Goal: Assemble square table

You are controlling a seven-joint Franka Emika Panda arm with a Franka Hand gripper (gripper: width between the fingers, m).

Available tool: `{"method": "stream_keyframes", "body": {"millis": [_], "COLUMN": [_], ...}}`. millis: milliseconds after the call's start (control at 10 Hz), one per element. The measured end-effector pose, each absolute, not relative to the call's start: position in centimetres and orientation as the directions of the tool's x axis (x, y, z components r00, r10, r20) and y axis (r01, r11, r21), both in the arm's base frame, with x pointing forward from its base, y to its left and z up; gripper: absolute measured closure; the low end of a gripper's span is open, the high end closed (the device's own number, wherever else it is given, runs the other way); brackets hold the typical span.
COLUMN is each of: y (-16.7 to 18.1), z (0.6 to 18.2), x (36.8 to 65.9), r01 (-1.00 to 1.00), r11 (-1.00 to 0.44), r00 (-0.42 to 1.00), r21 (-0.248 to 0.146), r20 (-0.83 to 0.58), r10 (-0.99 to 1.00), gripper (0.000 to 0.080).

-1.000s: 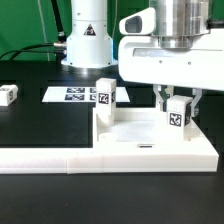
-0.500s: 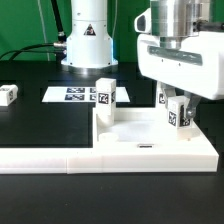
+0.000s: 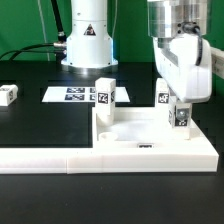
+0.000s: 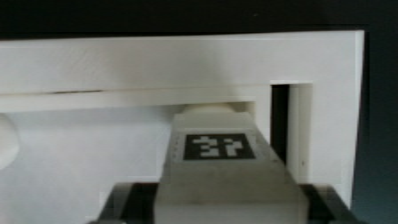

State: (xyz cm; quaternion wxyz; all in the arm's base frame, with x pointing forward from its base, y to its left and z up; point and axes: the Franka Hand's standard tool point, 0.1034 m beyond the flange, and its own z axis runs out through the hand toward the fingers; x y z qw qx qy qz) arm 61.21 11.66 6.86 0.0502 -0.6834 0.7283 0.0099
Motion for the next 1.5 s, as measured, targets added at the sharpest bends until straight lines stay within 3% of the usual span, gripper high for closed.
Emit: {"method": "stream_keyframes", "body": {"millis": [100,200,300,400,500,1000,1500], "y": [11.66,11.67,11.73,11.80,11.86,12.41,12.46], "z": [6.84,6.83,6.84,6.85,6.85,6.82,6.83], "x": [61.19,61.18,61.17,61.17,61.16,61.04,60.98], "r01": [-0.998,-0.998,-0.992,-0.975,-0.948,-0.672,-0.349], "r11": [0.011,-0.030,-0.106,-0.208,-0.309,-0.735,-0.935], "r00": [-0.006,0.035,0.111,0.213,0.314,0.739,0.935], "r21": [-0.058,-0.062,-0.067,-0.075,-0.082,-0.095,-0.057], "r20": [-0.084,-0.081,-0.077,-0.069,-0.062,-0.010,0.038], "r10": [-0.996,-0.996,-0.991,-0.975,-0.947,-0.674,-0.351], "gripper": [0.0509,0.0304,0.0304,0.0187,0.0156,0.0151,0.0151]}}
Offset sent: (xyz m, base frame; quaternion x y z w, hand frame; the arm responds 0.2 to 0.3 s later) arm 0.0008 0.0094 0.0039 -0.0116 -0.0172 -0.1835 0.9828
